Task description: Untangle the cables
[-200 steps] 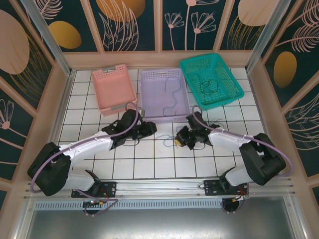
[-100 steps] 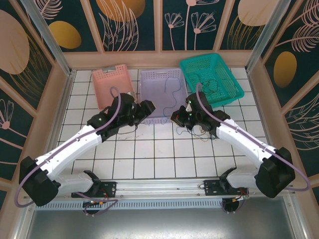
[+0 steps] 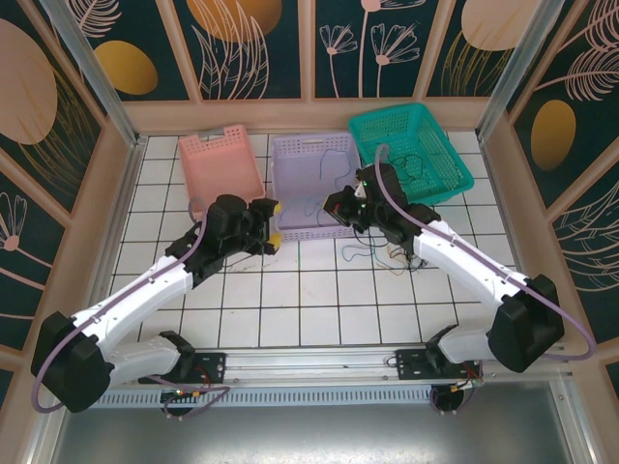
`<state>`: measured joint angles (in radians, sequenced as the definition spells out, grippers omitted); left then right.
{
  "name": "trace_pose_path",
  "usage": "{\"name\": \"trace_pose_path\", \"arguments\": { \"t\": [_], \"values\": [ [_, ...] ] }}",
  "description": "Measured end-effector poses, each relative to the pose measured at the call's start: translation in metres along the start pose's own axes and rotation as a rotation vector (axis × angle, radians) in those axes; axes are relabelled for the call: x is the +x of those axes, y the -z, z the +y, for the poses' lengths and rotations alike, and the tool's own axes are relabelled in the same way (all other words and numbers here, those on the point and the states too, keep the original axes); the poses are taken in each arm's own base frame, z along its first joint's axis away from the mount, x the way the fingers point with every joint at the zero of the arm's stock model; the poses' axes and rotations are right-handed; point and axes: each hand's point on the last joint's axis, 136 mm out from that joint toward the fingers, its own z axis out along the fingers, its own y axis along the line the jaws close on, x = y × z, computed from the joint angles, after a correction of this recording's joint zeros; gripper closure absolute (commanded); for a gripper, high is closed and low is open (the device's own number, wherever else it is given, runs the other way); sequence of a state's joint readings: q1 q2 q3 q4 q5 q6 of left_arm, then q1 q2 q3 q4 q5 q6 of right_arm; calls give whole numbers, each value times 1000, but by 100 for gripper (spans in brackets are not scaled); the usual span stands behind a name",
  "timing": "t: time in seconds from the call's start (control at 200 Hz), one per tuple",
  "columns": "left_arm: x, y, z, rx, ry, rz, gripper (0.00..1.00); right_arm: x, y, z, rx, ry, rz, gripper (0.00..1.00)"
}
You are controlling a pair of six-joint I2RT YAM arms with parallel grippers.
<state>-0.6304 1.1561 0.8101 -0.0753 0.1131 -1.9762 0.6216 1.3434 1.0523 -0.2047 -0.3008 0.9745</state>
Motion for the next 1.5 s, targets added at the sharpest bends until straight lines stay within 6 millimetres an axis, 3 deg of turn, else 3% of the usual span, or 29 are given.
{"name": "trace_pose_path", "arguments": {
  "t": [0.215, 0.51, 0.686, 0.861, 0.976, 1.126, 1.261, 1.411, 1.501],
  "values": [
    [1, -9, -25, 109, 74, 3, 31, 4, -5, 7, -41, 7, 33, 100],
    [-8, -20, -23, 107, 109, -20, 47, 12, -5, 12, -69, 15, 80, 100],
    [-23, -24, -25, 112, 127, -62, 69, 17, -4, 14, -86, 35, 112, 100],
    [-33, -32, -18, 86, 144, -85, 83, 20, -4, 15, -94, 41, 129, 100],
    [-35, -33, -18, 85, 147, -90, 100, 23, -4, 17, -101, 42, 142, 100],
    [-44, -31, -22, 97, 113, -112, 100, 25, -3, 18, -110, 56, 156, 100],
    [-49, -27, -41, 143, 27, -122, 100, 29, -1, 18, -123, 62, 185, 100],
    [-35, -21, -73, 208, -178, -71, 100, 26, 4, 12, -116, 49, 207, 66],
    [-14, -17, -100, 233, -340, -13, 100, 19, 14, 11, -128, 53, 198, 56]
  ]
}}
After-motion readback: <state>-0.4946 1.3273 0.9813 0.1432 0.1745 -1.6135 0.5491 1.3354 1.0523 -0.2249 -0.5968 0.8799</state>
